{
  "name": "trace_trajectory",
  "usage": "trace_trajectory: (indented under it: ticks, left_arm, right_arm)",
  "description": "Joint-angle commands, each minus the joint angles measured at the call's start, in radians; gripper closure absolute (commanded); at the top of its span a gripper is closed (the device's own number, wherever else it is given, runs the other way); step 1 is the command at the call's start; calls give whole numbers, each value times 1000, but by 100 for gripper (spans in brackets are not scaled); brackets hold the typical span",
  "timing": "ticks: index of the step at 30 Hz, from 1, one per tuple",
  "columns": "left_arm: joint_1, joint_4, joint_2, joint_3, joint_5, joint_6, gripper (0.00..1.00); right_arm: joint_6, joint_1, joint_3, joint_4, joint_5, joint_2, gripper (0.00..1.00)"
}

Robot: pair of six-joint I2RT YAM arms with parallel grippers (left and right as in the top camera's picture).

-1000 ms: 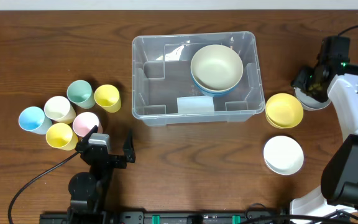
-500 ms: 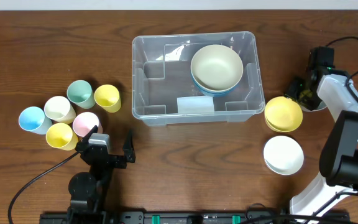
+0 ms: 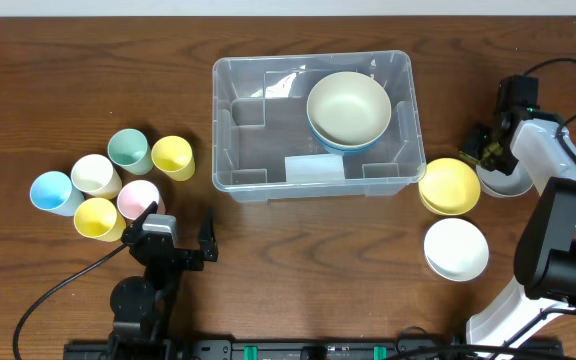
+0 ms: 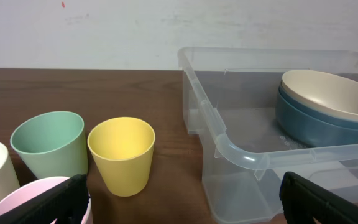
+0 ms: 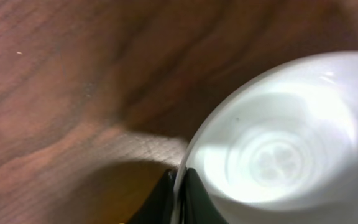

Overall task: Pack container
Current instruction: 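Grasp the small grey bowl with the right gripper, then carry the grey bowl into the left side of the container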

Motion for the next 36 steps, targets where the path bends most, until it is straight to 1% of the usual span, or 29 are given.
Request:
trace_trajectory:
  ticks: [1, 6, 12, 16, 20, 24, 30, 36]
  left_arm:
    - [4, -11, -6, -30, -5, 18, 2]
    - [4, -11, -6, -30, -5, 18, 2]
    - [4, -11, -6, -30, -5, 18, 2]
    - [4, -11, -6, -30, -5, 18, 2]
    - [4, -11, -6, -30, -5, 18, 2]
    - [4, -11, -6, -30, -5, 18, 2]
    - [4, -11, -6, -30, -5, 18, 2]
    - [4, -11, -6, -30, -5, 18, 2]
  right_arm:
    - [5, -28, 45, -45, -1, -2, 99]
    - [5, -33, 176, -179, -1, -20, 99]
    - [5, -30, 393, -370, -16, -71, 99]
    - [-18, -17, 528, -480, -78, -120, 99]
    - [-40, 40, 621, -543, -148, -185, 99]
    - [-51, 161, 653, -548, -185, -256, 99]
    - [-71, 472, 653, -463, -184, -298, 99]
    - [-111, 785, 653, -322, -26, -218, 96]
